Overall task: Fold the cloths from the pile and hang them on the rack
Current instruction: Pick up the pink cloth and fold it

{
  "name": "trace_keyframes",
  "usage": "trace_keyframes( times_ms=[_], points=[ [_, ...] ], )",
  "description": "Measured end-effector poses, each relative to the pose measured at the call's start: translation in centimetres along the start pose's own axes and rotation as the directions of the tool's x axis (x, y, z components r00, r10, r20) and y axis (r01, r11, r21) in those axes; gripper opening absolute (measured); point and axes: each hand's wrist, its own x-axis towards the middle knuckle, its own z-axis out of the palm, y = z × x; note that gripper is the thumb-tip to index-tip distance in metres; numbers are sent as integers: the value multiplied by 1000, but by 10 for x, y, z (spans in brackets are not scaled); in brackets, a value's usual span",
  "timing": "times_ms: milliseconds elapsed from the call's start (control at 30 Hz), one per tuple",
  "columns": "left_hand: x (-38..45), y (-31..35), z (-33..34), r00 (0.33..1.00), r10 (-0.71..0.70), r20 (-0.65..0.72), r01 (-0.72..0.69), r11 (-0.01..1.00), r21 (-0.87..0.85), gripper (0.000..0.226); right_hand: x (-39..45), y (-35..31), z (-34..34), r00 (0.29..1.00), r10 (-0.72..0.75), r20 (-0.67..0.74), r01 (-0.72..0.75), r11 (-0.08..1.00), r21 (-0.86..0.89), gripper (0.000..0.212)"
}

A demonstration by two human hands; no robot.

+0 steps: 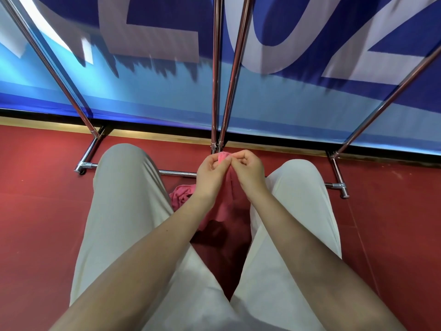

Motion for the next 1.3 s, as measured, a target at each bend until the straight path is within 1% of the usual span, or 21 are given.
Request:
trace_keyframes(
  times_ms=[100,167,233,467,533,600,667,733,767,800,833,900,933,967,1033,1133,1167,1267,1300],
  points=[
    [1,1,-1,999,26,-31,-25,1000,14,18,-1,-1,-3,999,10,37,-12,999,44,5],
    [3,0,-3,998,17,-67,-16,1000,18,18,-2,-3,-5,997,-4,79,-2,997,73,9],
    [5,1,-5,997,6,-75,-4,1000,21,19,-4,-4,-5,993,-36,111,28,997,72,13],
    [8,3,-8,998,24,-64,-22,999,42,21,-4,-1,-10,984,-126,126,129,992,-11,16],
    [9,4,-11,996,30,-86,-26,998,58,23,-5,1,-12,976,-147,162,157,986,-52,14],
    [12,7,-16,993,35,-116,-29,998,59,25,-5,6,-14,964,-134,228,166,978,-130,11],
    [16,13,-24,987,42,-155,-32,997,65,25,-4,13,-17,951,-114,289,202,933,-298,12],
    [19,20,-31,980,85,-179,-60,988,142,24,-4,20,-20,937,-122,329,266,857,-441,12],
    [20,22,-34,974,142,-177,-101,969,224,23,-4,22,-20,932,-135,336,292,831,-475,11],
    [20,23,-38,962,220,-162,-157,931,331,23,-6,23,-21,930,-156,332,312,812,-494,12],
    [19,22,-41,944,303,-132,-216,868,448,22,-7,24,-21,932,-178,316,325,798,-508,14],
    [18,19,-48,902,429,-48,-300,702,646,19,-9,23,-25,938,-229,260,335,785,-520,16],
    [17,17,-50,884,468,-9,-327,630,705,18,-10,22,-28,941,-248,231,335,786,-519,16],
    [16,15,-51,871,491,18,-344,584,735,18,-10,21,-30,943,-255,214,331,786,-521,15],
    [15,14,-51,860,508,45,-372,564,737,21,-10,21,-33,945,-232,229,322,764,-559,17],
    [10,13,-49,869,477,129,-428,595,681,23,-9,26,-32,954,-124,274,274,735,-620,37],
    [8,12,-49,873,454,177,-447,602,661,21,-7,29,-31,957,-98,272,256,725,-640,37],
    [2,11,-48,862,388,327,-506,615,605,11,-3,39,-28,969,-56,240,211,692,-691,19],
    [1,11,-48,857,371,358,-516,615,596,8,-1,41,-28,972,-46,229,198,683,-703,17]
  ],
)
